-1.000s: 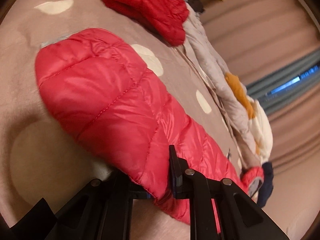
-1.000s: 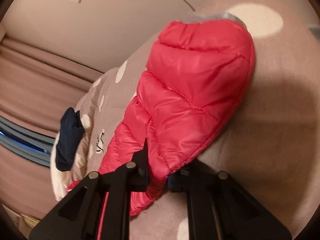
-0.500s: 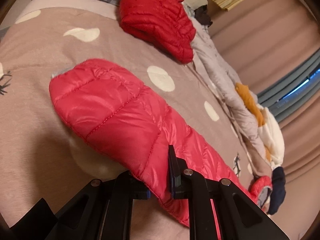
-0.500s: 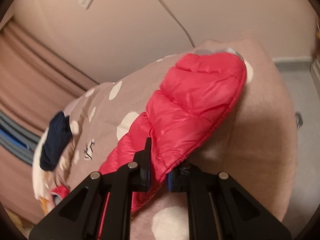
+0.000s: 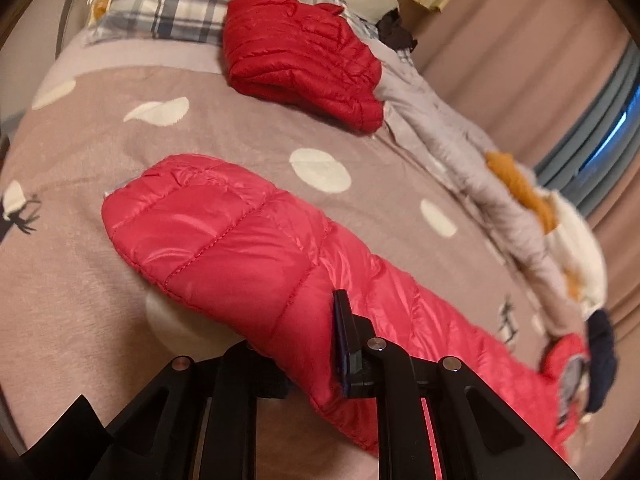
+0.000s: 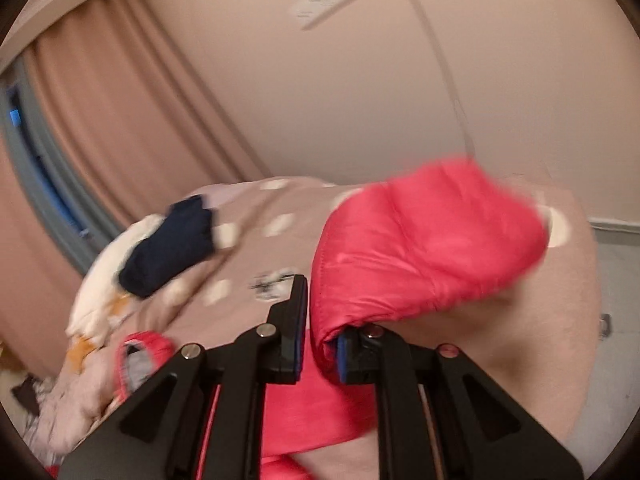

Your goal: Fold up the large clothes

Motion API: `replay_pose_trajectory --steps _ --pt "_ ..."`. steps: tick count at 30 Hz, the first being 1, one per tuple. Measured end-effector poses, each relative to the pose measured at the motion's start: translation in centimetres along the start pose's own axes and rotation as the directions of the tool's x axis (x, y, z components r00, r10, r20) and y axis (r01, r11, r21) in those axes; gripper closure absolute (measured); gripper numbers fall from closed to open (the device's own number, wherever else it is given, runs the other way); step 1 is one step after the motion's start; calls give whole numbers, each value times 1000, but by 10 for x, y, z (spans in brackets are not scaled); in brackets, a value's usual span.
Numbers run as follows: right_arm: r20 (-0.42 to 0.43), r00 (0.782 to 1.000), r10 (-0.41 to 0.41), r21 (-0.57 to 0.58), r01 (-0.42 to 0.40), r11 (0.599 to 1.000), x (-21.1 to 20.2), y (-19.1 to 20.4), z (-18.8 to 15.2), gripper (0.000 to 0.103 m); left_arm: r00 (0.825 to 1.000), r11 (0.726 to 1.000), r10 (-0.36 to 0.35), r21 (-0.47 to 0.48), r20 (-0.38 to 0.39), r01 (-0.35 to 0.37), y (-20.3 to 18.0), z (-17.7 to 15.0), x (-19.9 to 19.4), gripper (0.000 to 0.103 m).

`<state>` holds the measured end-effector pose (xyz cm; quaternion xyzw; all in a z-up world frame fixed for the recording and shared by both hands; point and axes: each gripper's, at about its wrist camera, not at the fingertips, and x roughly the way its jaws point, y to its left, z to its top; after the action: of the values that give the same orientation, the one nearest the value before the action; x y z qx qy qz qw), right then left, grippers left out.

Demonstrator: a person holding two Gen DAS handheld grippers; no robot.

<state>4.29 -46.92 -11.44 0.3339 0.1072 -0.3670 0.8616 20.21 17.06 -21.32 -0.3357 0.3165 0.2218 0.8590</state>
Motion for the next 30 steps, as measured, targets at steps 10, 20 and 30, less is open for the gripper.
replay_pose_trajectory --steps 10,20,30 --pt "-140 959 246 -254 -275 927 -25 139 -62 89 997 998 -44 -48 -64 40 16 4 7 88" --pt "-388 857 340 -403 -489 773 -43 239 -159 88 997 1000 -30 -1 -77 30 12 3 10 88" --pt "-431 871 237 -592 -471 654 -45 275 -225 87 988 997 -72 -44 -135 67 22 10 18 88"
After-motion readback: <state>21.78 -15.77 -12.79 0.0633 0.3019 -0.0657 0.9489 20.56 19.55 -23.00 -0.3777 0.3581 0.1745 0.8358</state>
